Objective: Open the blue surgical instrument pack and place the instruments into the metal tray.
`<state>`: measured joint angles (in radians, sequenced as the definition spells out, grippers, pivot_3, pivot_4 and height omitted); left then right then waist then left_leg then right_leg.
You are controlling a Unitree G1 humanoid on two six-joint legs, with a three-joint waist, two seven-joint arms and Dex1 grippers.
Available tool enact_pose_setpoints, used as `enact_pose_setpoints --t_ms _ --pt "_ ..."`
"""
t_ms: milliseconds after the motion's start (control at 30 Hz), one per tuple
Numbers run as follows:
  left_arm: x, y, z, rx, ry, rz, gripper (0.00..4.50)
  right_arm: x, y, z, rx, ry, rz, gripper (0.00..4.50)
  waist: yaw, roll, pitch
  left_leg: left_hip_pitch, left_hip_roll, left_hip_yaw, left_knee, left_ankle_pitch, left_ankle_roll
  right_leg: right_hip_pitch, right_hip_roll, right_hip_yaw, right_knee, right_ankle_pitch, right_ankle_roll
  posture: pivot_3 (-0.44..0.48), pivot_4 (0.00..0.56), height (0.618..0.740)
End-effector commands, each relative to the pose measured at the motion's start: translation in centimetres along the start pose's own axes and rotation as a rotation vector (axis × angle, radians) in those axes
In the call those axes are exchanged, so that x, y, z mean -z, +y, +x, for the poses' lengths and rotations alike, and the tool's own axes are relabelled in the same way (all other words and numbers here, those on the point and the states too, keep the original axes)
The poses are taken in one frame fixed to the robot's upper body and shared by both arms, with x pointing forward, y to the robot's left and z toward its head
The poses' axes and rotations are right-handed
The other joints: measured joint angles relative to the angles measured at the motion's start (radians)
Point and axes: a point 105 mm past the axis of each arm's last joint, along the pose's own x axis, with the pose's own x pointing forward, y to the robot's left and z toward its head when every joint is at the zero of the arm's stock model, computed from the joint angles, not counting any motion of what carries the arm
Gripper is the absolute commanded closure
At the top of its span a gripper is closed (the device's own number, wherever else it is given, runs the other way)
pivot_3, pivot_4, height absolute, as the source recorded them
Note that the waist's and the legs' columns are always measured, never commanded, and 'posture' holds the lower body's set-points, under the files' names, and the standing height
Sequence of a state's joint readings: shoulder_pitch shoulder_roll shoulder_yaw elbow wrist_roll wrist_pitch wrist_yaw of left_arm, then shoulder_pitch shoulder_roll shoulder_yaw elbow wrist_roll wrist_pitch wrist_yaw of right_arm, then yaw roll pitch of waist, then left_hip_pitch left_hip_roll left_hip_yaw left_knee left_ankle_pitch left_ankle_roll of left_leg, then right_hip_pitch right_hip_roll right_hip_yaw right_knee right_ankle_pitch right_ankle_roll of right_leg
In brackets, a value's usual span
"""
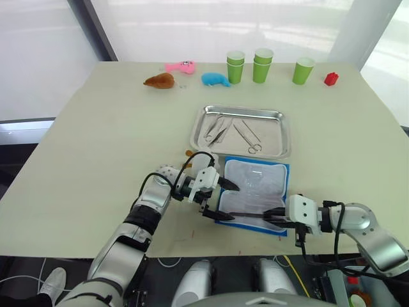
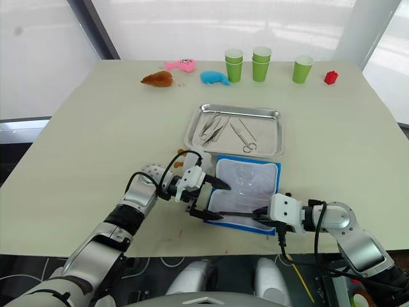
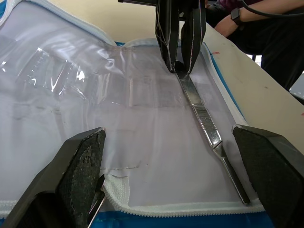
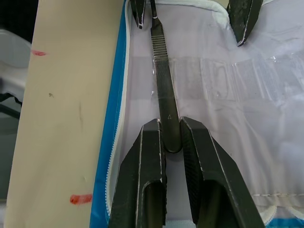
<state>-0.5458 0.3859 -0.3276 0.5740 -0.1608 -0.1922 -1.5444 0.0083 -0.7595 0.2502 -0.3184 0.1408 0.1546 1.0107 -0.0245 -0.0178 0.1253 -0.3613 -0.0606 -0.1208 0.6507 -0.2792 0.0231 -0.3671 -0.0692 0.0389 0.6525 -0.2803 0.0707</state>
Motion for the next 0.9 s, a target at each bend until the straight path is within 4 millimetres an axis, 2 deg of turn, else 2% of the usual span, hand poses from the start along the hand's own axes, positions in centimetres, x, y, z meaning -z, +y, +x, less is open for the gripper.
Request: enact_pose_setpoints --t_ms 33,467,900 --pt "3.7 -2.9 0.9 0.109 0.092 -0.149 0.0 0.8 0.2 -1.1 0.001 0.066 0.031 4.49 0.004 0.0 0.0 0.0 0.0 0.0 0.0 0.0 0.0 0.0 0.0 0.0 -0.001 0.0 0.0 0.0 0.15 0.74" --pt "3.8 -2.9 0.9 0.11 0.101 -0.152 0.0 -1.3 -0.4 -2.4 0.033 -0.011 0.006 4.49 0.007 0.003 0.003 -0.001 0.0 0.0 -0.002 0.0 0.0 0.0 0.0 0.0 -0.004 0.0 0.0 0.0 0.15 0.74" --pt "3.9 -3.0 1.0 0.117 0.102 -0.154 0.0 -1.4 -0.9 -4.0 0.016 0.024 -0.053 4.49 0.008 0.005 0.005 -0.002 0.0 0.0 -0.002 0.0 0.0 0.0 0.0 -0.001 -0.004 0.0 0.0 0.0 0.15 0.74"
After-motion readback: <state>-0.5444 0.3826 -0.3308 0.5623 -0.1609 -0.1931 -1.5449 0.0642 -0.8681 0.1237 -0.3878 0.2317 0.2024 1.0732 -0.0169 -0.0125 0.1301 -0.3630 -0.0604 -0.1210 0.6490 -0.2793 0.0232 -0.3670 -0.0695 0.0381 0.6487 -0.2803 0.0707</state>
